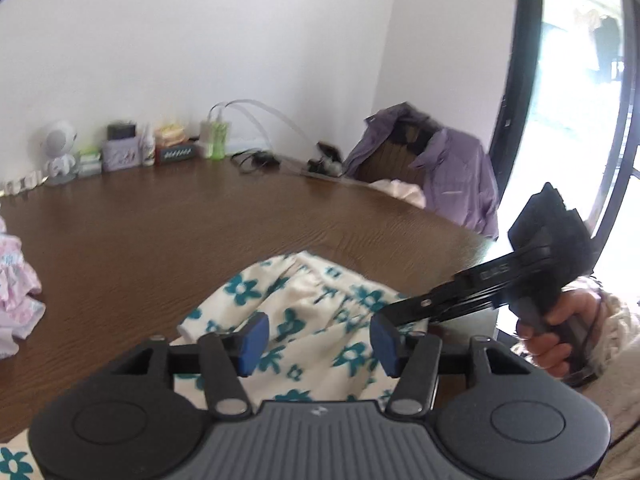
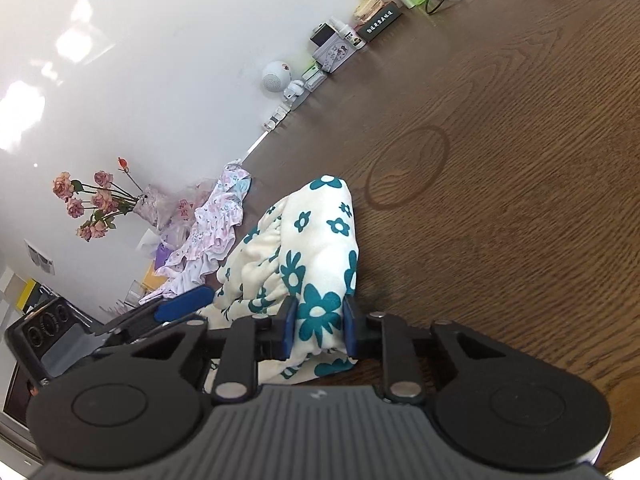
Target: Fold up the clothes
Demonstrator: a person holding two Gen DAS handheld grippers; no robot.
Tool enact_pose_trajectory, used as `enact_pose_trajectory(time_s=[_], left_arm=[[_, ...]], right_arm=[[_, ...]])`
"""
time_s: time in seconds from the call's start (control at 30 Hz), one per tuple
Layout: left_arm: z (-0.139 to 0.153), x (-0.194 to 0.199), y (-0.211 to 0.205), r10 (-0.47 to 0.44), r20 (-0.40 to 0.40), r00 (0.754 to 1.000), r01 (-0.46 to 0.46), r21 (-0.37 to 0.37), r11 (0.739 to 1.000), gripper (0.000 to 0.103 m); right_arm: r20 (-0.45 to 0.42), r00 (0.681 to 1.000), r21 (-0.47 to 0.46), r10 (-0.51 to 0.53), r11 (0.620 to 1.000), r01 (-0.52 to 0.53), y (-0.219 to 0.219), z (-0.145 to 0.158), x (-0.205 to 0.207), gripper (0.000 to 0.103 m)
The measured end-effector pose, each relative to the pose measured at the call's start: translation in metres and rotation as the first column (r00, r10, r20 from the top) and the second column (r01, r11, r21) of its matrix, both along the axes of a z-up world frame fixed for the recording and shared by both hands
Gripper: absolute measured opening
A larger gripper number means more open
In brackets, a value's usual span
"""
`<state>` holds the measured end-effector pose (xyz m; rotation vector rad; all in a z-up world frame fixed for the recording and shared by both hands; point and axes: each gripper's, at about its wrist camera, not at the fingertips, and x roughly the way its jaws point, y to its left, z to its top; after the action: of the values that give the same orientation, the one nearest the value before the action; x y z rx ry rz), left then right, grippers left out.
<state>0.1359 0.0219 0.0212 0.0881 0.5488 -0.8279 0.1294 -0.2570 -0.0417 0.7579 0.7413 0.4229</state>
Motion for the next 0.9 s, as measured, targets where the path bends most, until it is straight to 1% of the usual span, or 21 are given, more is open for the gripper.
enact_pose_trajectory(time_s=[0.07,0.13,0.23,0.27,0.3,0.33,0.37,0.4,0.43,0.47,0.5,0.53,0.57,0.6,0.77,0.83,0.9], left_arm=[[-0.003,-0.006,-0.016,-0.024,0.043,0.999,0.019,0.109,0.994,0.084],[-0.006,-0.013,-0.031,-0.052,0.083,0.995,0.033,0.218,0.975,0.084],[-0.011,-0.02,-0.054,-0.099,0.13,0.987,0.044,0.373,0.927,0.082],[-0.015,-0.015,-0.058,-0.102,0.118,0.988,0.045,0.408,0.912,0.081],[-0.017,-0.008,-0.062,-0.105,0.101,0.989,0.052,0.426,0.903,0.079],[-0.02,-0.001,-0.065,-0.107,0.08,0.991,0.062,0.434,0.899,0.07],[-0.022,0.006,-0.068,-0.109,0.055,0.993,0.075,0.433,0.898,0.06],[-0.024,0.014,-0.068,-0.109,0.016,0.994,0.093,0.402,0.911,0.057],[-0.026,0.021,-0.069,-0.11,-0.022,0.994,0.11,0.371,0.922,0.046],[-0.027,0.027,-0.07,-0.113,-0.049,0.992,0.123,0.344,0.931,0.041],[-0.029,0.03,-0.07,-0.109,-0.058,0.992,0.122,0.325,0.938,0.041],[-0.031,0.031,-0.068,-0.103,-0.066,0.993,0.118,0.306,0.945,0.041],[-0.032,0.032,-0.066,-0.096,-0.074,0.993,0.114,0.287,0.951,0.041],[-0.033,0.033,-0.064,-0.09,-0.082,0.993,0.109,0.268,0.957,0.041],[-0.037,0.035,-0.057,-0.073,-0.087,0.994,0.089,0.205,0.975,0.041],[-0.037,0.034,-0.055,-0.068,-0.081,0.994,0.082,0.189,0.979,0.041],[-0.038,0.033,-0.056,-0.067,-0.067,0.996,0.079,0.186,0.979,0.041]], right_arm=[[0.001,1.0,-0.019,0.003,1.0,-0.003,0.001,0.003,0.001,0.021],[0.001,1.0,-0.038,0.009,0.999,-0.009,0.002,0.006,0.003,0.021],[-0.001,1.0,-0.077,0.022,0.997,-0.022,0.001,0.013,0.005,0.021],[0.003,1.0,-0.1,0.023,0.995,-0.023,0.0,0.016,0.005,0.02],[0.007,1.0,-0.127,0.024,0.992,-0.023,-0.001,0.02,0.005,0.02],[0.013,1.0,-0.156,0.022,0.988,-0.02,-0.003,0.024,0.005,0.02],[0.018,1.0,-0.182,0.021,0.983,-0.017,-0.006,0.028,0.004,0.02],[0.024,1.0,-0.209,0.02,0.978,-0.014,-0.009,0.031,0.004,0.02],[0.029,0.999,-0.235,0.019,0.972,-0.011,-0.011,0.035,0.003,0.02],[0.036,0.999,-0.255,0.017,0.967,-0.007,-0.014,0.038,0.003,0.02],[0.045,0.999,-0.255,0.012,0.967,0.0,-0.017,0.038,0.002,0.023],[0.053,0.999,-0.248,0.006,0.969,0.008,-0.021,0.037,0.0,0.03],[0.057,0.998,-0.216,-0.008,0.976,0.02,-0.025,0.033,-0.002,0.033],[0.061,0.998,-0.185,-0.022,0.982,0.033,-0.03,0.028,-0.004,0.041],[0.028,0.997,-0.037,-0.07,0.997,0.071,-0.042,0.001,-0.008,0.041],[0.035,0.996,-0.014,-0.08,0.997,0.081,-0.037,-0.003,-0.008,0.041],[0.049,0.995,-0.028,-0.092,0.995,0.093,-0.029,-0.003,-0.008,0.042]])
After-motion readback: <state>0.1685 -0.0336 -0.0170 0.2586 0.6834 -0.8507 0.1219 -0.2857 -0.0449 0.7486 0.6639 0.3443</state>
